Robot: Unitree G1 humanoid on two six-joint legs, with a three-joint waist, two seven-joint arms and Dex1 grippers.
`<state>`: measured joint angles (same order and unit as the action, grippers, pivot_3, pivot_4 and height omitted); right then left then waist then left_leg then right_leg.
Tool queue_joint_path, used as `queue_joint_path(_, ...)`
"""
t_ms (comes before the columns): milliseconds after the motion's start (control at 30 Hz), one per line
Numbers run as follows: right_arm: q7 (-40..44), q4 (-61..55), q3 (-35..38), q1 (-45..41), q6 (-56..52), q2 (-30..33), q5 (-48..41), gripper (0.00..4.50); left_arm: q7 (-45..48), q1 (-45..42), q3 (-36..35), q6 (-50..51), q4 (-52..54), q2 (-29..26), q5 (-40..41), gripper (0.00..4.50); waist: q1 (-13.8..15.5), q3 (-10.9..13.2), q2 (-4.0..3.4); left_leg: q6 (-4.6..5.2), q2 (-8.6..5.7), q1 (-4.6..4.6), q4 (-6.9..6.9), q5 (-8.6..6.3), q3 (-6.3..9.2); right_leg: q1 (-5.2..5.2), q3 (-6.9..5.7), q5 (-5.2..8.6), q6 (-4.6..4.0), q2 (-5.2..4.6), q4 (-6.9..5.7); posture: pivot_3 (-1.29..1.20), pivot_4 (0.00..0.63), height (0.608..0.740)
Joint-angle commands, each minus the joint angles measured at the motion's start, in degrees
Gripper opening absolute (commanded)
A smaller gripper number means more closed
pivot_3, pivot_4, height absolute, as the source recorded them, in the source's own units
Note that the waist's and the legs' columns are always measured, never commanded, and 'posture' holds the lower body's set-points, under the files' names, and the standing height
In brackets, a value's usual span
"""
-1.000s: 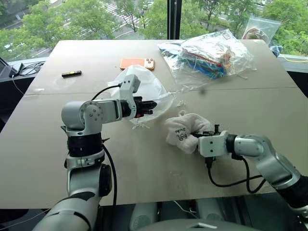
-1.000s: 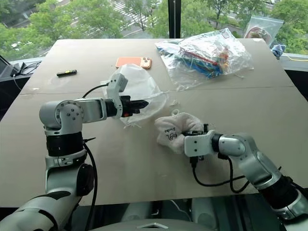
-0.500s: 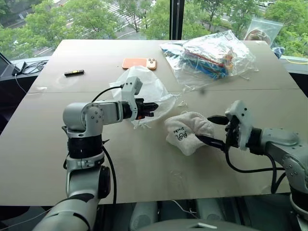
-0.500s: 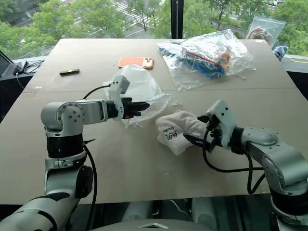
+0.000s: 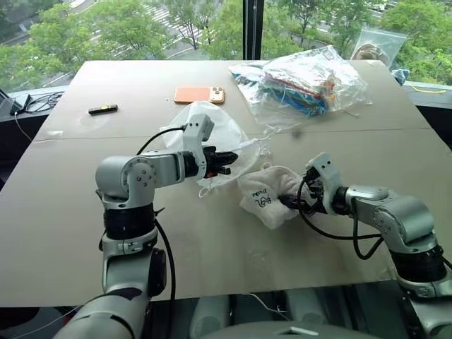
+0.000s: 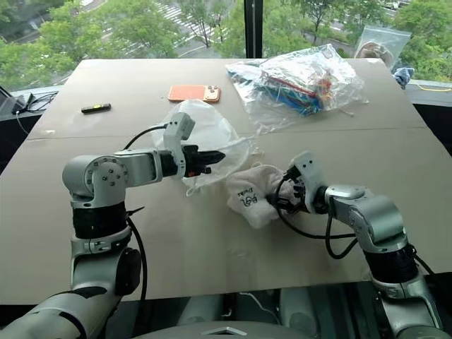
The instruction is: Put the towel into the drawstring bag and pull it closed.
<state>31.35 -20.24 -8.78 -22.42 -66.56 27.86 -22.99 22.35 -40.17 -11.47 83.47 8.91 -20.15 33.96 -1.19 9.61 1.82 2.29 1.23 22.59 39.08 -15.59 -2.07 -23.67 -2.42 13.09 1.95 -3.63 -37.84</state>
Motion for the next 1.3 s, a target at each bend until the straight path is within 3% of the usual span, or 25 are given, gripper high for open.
queue_joint_path(33,3.7,3.5,-11.6,2.2,5.8,1.4,3.3,3.41,-0.5,0.0,-1.6,0.1,2.6,0.3,1.0,0.00,-0.2,0.0,0.01,0.00,0.02,-0.06,-0.02,0.00,0.00,0.00,0.03,0.00,0.00,0.04,-0.01,0.00,0.150,0.740)
queue_joint_path(200,5.3,3.8,-11.3,3.0,12.6,0.5,4.6,1.16,-0.7,-0.1,-1.7,-0.3,2.3,0.5,1.0,0.00,-0.6,0.0,0.02,-0.01,0.07,-0.12,-0.10,0.01,0.00,0.00,0.08,0.00,-0.01,0.14,-0.03,0.00,0.150,0.740)
queue_joint_path(233,5.6,3.4,-9.5,3.4,12.1,-0.5,3.1,0.65,-0.8,-0.2,-2.0,-0.2,2.2,0.7,1.2,0.00,-0.8,0.0,0.02,-0.02,0.07,-0.12,-0.10,0.01,-0.01,0.00,0.10,0.00,-0.01,0.13,-0.03,0.00,0.150,0.740)
queue_joint_path(300,7.0,0.9,-4.4,4.5,10.4,-2.4,-2.1,0.05,-0.7,-0.5,-2.8,-0.1,1.5,1.3,1.6,0.00,-0.8,0.0,0.03,-0.02,0.07,-0.13,-0.10,0.01,-0.05,0.00,0.13,0.00,-0.01,0.10,-0.03,0.00,0.150,0.740)
queue_joint_path(467,8.7,-4.8,6.2,6.1,5.0,-6.8,-15.3,0.05,2.5,-1.6,-5.3,1.2,-1.0,1.9,5.0,0.00,-0.5,0.1,-0.13,-0.04,0.06,0.04,-0.10,0.02,-0.01,-0.08,0.06,-0.01,-0.03,0.03,-0.01,0.00,0.150,0.740)
queue_joint_path(700,3.9,-4.1,9.4,4.6,7.8,-12.5,-18.2,0.05,6.0,-2.7,-5.2,6.0,-2.0,-1.1,9.1,0.00,0.5,0.2,-0.18,-0.03,-0.04,0.20,-0.10,0.01,0.00,-0.21,0.04,0.00,-0.02,-0.05,0.04,0.00,0.150,0.740)
queue_joint_path(1000,2.5,-2.9,14.4,5.8,9.7,-12.9,-22.5,0.05,7.4,-4.7,-5.5,7.0,-4.6,-3.0,10.3,0.00,0.6,0.2,-0.19,-0.04,-0.08,0.24,-0.13,0.02,0.02,-0.20,0.02,0.00,-0.02,-0.07,0.09,0.00,0.150,0.740)
queue_joint_path(1300,0.4,-1.7,16.2,8.2,14.5,-18.4,-25.5,0.05,1.9,-6.0,-13.5,9.0,-10.7,0.4,14.2,0.00,0.5,0.2,-0.23,-0.03,-0.06,0.22,-0.19,0.01,0.04,-0.21,0.02,0.00,-0.01,-0.06,0.08,0.00,0.150,0.740)
